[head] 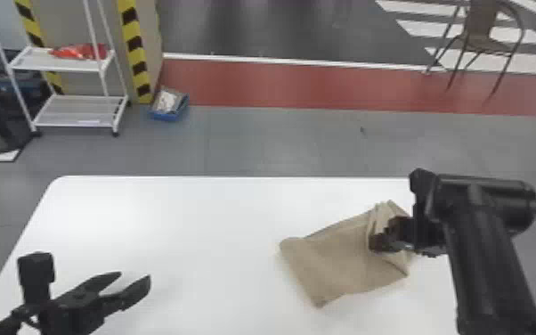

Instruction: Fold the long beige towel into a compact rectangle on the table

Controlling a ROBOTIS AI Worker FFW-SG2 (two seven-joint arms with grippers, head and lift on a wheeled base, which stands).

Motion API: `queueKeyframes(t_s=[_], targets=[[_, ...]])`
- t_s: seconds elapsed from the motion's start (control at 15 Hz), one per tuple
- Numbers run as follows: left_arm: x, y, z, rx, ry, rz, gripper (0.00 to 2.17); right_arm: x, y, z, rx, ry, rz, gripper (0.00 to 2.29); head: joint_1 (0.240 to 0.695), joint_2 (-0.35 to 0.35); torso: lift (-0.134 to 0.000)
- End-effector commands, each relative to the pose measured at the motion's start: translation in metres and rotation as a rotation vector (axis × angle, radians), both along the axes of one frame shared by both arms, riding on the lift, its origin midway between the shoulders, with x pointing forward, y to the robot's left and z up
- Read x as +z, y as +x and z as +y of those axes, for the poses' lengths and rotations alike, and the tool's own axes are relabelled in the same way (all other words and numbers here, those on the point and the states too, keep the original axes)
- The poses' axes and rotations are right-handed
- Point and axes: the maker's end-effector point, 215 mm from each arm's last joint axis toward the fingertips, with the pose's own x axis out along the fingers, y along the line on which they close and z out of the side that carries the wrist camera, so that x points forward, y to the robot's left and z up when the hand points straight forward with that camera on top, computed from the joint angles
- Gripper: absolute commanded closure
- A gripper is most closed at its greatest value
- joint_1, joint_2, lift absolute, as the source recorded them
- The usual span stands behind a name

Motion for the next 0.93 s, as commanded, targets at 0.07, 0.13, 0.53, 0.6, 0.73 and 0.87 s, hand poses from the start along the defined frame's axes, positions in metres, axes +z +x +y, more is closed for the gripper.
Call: queueKeyframes(t_s=[0.07,0.13,0.53,0.6,0.73,0.87], targets=[[-0.001,-0.001,0.000,0.000,0.000,0.001,0.19,0.004,-0.019,-0.012,-0.067,0.061,-0.003,1.42,0.695,-0.127,0.000],[-0.001,-0.001,0.000,0.000,0.000,0.001,0.19,0.008,-0.027,-0.022,-0.101,0.079,-0.017,1.42,0.695,-0.129,0.000],[0.001,0.002,-0.011,-0.020,0.002,-0.003,0.19,0.021,-0.081,-0.078,-0.267,0.207,-0.101,1.42,0.695,-0.191,0.000],[0.000,0.002,-0.012,-0.022,0.003,-0.002,0.19,0.016,-0.094,-0.088,-0.279,0.201,-0.093,1.42,0.695,-0.204,0.000],[0.000,0.003,-0.020,-0.034,0.005,0.000,0.19,0.015,-0.100,-0.108,-0.305,0.197,-0.124,1.14,0.695,-0.250,0.000],[0.001,0.004,-0.025,-0.043,0.008,-0.002,0.19,0.012,-0.104,-0.120,-0.304,0.175,-0.155,0.13,0.695,-0.275,0.000]])
